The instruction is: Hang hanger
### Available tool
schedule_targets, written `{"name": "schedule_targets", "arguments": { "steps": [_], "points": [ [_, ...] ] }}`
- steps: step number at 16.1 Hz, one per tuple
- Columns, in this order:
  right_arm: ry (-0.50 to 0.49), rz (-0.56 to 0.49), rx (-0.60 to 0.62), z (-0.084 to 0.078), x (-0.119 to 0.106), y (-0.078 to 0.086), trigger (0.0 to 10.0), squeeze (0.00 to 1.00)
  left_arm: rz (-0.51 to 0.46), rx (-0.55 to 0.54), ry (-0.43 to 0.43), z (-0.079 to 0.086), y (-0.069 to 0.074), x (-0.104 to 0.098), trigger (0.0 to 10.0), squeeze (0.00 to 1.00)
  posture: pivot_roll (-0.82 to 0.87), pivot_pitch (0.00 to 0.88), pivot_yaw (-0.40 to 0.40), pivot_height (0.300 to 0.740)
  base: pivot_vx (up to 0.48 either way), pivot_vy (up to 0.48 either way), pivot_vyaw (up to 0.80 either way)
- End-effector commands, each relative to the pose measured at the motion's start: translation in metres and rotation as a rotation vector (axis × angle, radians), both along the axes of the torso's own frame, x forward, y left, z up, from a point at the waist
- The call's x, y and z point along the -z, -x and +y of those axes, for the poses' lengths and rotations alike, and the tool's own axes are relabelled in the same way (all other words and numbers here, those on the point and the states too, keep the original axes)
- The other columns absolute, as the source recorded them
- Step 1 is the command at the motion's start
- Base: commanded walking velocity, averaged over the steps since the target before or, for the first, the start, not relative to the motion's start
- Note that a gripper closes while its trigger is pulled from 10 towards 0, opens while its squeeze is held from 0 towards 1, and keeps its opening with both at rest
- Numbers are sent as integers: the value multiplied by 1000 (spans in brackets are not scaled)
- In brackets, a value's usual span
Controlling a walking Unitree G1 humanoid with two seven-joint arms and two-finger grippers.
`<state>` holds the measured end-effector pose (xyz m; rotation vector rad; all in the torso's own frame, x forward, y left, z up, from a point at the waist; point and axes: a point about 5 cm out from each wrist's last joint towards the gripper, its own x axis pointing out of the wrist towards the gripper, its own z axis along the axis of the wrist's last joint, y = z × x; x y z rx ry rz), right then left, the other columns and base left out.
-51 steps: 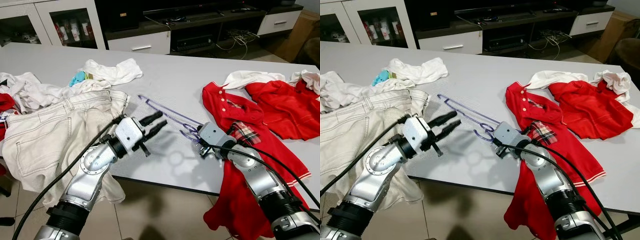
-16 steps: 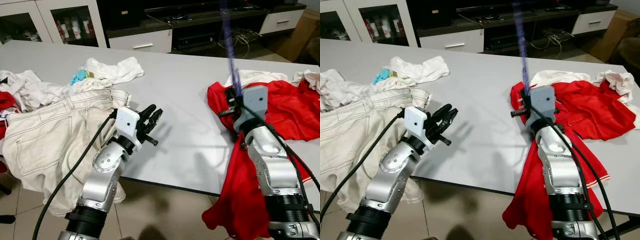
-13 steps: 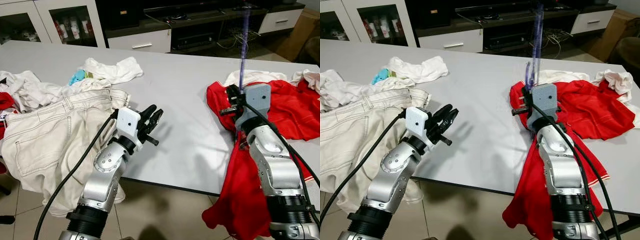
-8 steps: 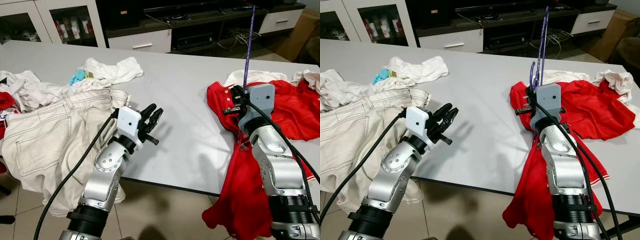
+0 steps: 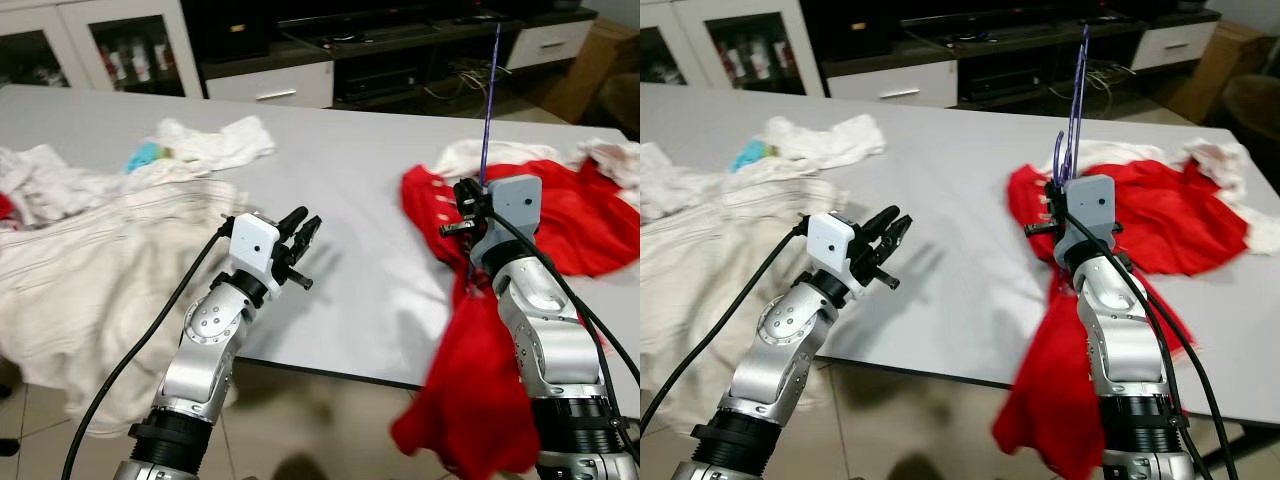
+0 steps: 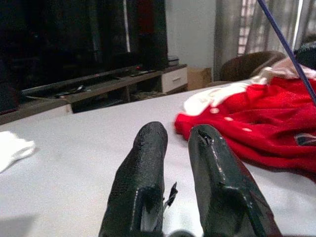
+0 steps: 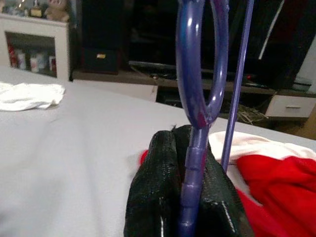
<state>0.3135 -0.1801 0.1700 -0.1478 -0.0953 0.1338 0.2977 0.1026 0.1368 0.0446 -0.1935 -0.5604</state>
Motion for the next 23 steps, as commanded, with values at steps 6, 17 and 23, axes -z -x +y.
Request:
{"name": "schedule_targets", "arguments": {
  "steps": [6,17,23],
  "points": [
    [-6,-3,14,-3,-4,0,10000,0,5,6,-11,-4,0,2,10000,0,-105,0,26,740,0,-420,0],
    [-12,7,-3,-1,-5,-3,10000,0,12,3,-8,-5,-3,4,10000,0,-103,0,23,740,0,-35,0],
    [-25,26,-179,22,-11,-1,10000,0,17,3,-11,-5,-4,5,10000,0,-102,0,25,740,0,0,0]
  ]
}}
